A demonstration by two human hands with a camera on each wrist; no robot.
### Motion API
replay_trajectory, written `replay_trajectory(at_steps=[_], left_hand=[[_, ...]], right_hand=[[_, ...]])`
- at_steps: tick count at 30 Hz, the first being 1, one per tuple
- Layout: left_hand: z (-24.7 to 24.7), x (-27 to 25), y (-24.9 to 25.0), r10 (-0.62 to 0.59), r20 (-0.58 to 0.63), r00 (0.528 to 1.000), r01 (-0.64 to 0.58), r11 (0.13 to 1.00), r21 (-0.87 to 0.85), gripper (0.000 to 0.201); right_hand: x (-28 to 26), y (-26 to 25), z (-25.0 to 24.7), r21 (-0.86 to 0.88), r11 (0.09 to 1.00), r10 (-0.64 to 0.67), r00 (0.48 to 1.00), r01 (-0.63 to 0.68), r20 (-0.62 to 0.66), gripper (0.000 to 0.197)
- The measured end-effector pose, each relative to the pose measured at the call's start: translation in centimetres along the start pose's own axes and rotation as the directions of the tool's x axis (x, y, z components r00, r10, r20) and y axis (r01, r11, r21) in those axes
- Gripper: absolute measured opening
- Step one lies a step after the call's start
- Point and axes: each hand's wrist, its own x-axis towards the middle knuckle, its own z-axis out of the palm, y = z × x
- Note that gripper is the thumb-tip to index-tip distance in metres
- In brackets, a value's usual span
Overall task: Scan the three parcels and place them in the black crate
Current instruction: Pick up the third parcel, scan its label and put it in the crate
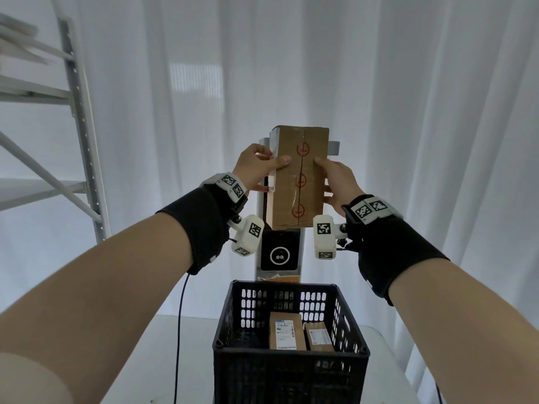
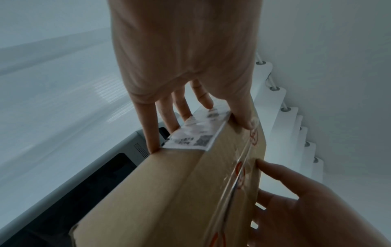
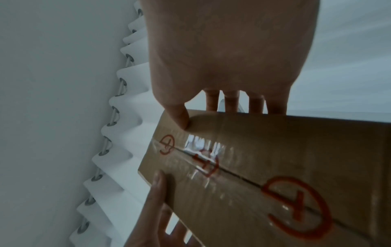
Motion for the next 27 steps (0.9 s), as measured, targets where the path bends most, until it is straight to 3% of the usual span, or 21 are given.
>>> replay_trajectory(at_steps=[9,18,20,23,27], left_hand=[[-0.8,-0.9,0.6,-0.040,0.070,0.997,0.047,0.994,-0.101,0.020],[-2.2,-1.7,-0.1,-0.021,0.029,0.999,0.024,0.994,-0.108,0.020],[-2.5,-1.8,-0.1,-0.021,0.028,0.999,0.024,0.992,-0.120,0.022],[-2.7,-2.1,-0.1,-0.037,0.030,0.999,0.041,0.989,-0.144,0.022],[-2.6,-2.6,-0.6,-0.085,0.051,0.995,0.092,0.985,-0.148,0.019]], right_hand=[[-0.9,1.0,1.4,0.016,1.000,0.027,1.000,-0.027,0.008,0.051],[-1.0,1.5,1.9,-0.101,0.995,-0.017,0.999,0.014,-0.028,0.042],[-1.3,1.5,2.1,-0.043,0.999,0.013,1.000,-0.014,-0.012,0.034],[-1.8,1.5,2.3,0.062,0.997,0.036,0.999,-0.036,-0.007,0.007],[-2.1,1.8,2.4,0.068,0.996,0.050,0.998,-0.052,0.023,0.024]])
